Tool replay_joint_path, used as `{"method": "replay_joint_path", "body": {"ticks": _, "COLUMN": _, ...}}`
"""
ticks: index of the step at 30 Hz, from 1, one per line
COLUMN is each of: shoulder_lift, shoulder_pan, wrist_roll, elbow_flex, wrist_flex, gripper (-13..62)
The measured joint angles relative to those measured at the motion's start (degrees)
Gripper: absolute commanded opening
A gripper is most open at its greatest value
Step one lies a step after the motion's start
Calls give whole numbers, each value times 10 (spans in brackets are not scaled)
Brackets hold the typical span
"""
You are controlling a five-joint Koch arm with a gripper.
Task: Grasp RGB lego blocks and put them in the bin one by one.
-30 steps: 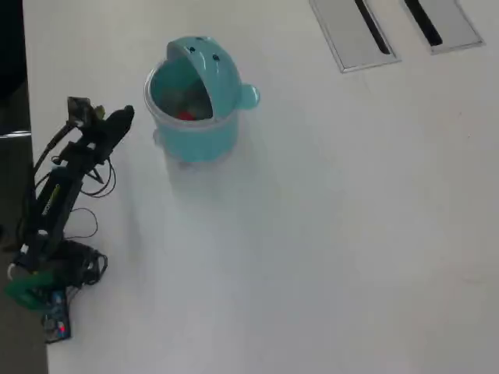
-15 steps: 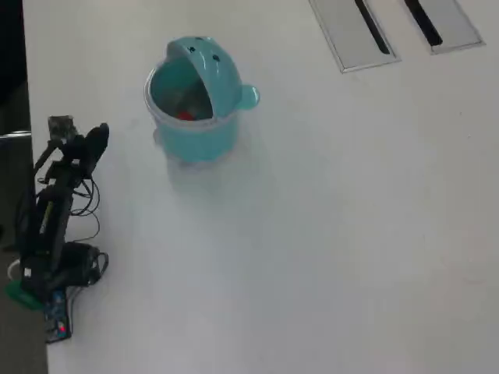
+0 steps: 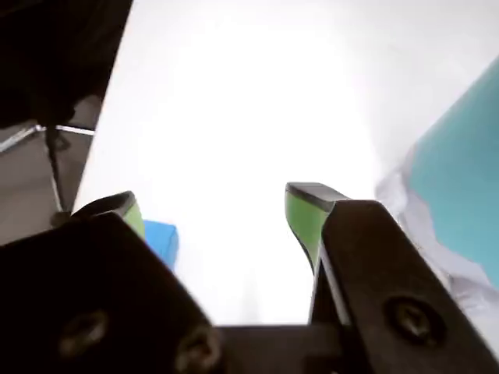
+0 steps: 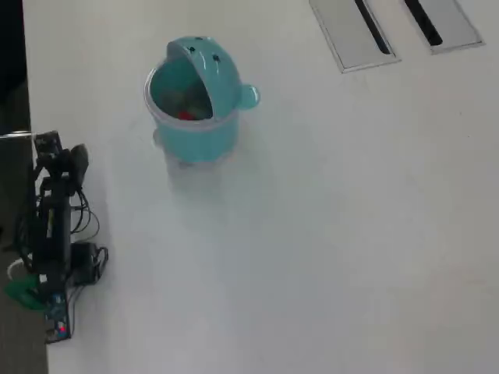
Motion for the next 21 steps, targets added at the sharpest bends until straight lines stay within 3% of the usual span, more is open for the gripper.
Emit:
{"method": "replay_joint_path", "body": {"ticks": 11, "shoulder_lift": -68, "shoulder_pan": -89, "wrist_roll": 6, "elbow_flex": 35, "wrist_flex": -97, "gripper": 314}}
{"method": "replay_joint_path", "body": {"ticks": 21, "shoulder_lift": -208, "shoulder_pan": -123, "wrist_roll": 7, "elbow_flex": 39, "wrist_flex": -242, "gripper": 314}}
